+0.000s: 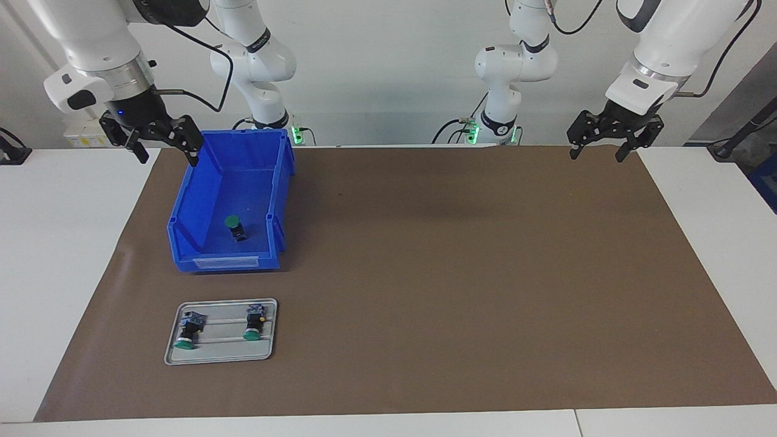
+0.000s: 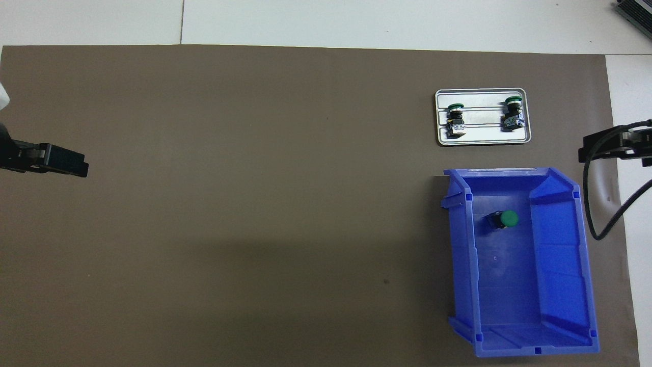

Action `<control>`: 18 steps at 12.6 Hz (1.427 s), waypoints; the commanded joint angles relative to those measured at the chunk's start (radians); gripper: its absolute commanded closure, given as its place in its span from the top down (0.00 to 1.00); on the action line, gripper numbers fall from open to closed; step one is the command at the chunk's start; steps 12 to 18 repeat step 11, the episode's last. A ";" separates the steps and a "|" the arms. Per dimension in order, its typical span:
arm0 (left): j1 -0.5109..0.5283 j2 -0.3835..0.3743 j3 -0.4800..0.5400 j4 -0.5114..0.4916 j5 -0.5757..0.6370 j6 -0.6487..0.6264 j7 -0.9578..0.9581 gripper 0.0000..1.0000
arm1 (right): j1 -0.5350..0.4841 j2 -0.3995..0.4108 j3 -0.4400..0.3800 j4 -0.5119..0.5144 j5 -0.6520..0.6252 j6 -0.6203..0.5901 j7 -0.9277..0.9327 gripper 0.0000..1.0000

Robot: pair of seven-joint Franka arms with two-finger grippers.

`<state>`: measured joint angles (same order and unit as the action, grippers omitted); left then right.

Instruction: Place and press button with both arms

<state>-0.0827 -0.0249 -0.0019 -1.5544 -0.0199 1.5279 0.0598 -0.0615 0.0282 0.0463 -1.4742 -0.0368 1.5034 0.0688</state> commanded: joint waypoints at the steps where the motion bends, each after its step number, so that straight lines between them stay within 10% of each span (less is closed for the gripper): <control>1: 0.012 -0.024 -0.003 -0.027 -0.012 -0.005 0.014 1.00 | -0.009 -0.005 0.006 0.000 -0.011 -0.017 -0.021 1.00; 18: 0.012 -0.024 -0.004 -0.027 -0.012 -0.005 0.014 1.00 | -0.004 -0.013 0.007 -0.002 -0.009 -0.022 -0.021 1.00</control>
